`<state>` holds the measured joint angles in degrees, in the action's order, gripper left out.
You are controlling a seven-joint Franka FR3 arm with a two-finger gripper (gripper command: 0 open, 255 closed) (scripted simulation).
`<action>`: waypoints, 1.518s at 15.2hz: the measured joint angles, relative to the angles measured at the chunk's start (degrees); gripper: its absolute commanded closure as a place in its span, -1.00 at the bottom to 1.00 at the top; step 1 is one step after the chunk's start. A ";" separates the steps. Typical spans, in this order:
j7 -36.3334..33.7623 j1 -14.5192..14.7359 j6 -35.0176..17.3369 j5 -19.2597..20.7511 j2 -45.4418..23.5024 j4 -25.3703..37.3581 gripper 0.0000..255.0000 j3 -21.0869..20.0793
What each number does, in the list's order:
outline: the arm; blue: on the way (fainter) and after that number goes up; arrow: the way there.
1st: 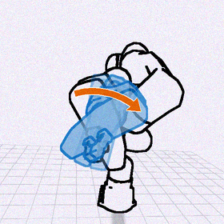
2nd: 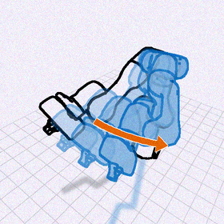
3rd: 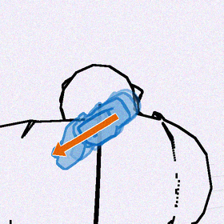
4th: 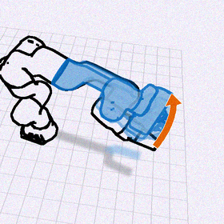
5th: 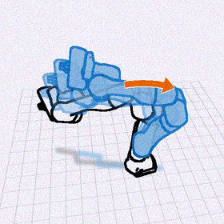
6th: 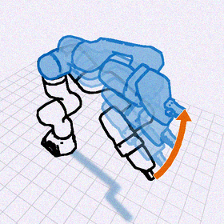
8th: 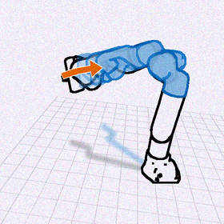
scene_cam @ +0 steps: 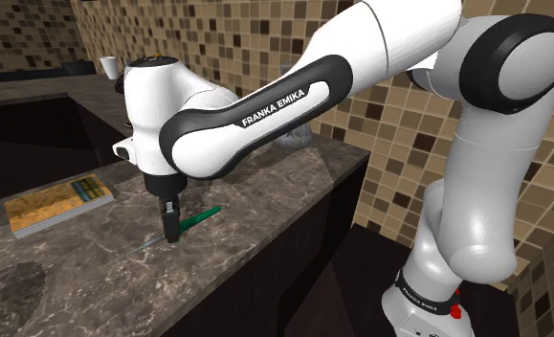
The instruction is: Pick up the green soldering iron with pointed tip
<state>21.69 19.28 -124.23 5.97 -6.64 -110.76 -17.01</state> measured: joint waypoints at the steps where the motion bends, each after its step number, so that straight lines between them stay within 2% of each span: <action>1: -0.02 -0.03 -0.76 0.11 -0.22 -0.55 -1.00 0.05; 3: -0.28 0.03 -1.95 0.46 -0.95 -1.05 -1.00 0.09; 4: -0.35 0.05 -2.19 0.49 -0.99 -1.27 1.00 0.07; 14: -0.43 0.07 -2.47 0.54 -0.99 -1.44 1.00 0.07; 23: 0.49 -0.04 3.13 -0.54 1.04 2.22 1.00 -0.08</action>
<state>22.18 19.24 -121.10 5.43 -5.60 -108.54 -17.09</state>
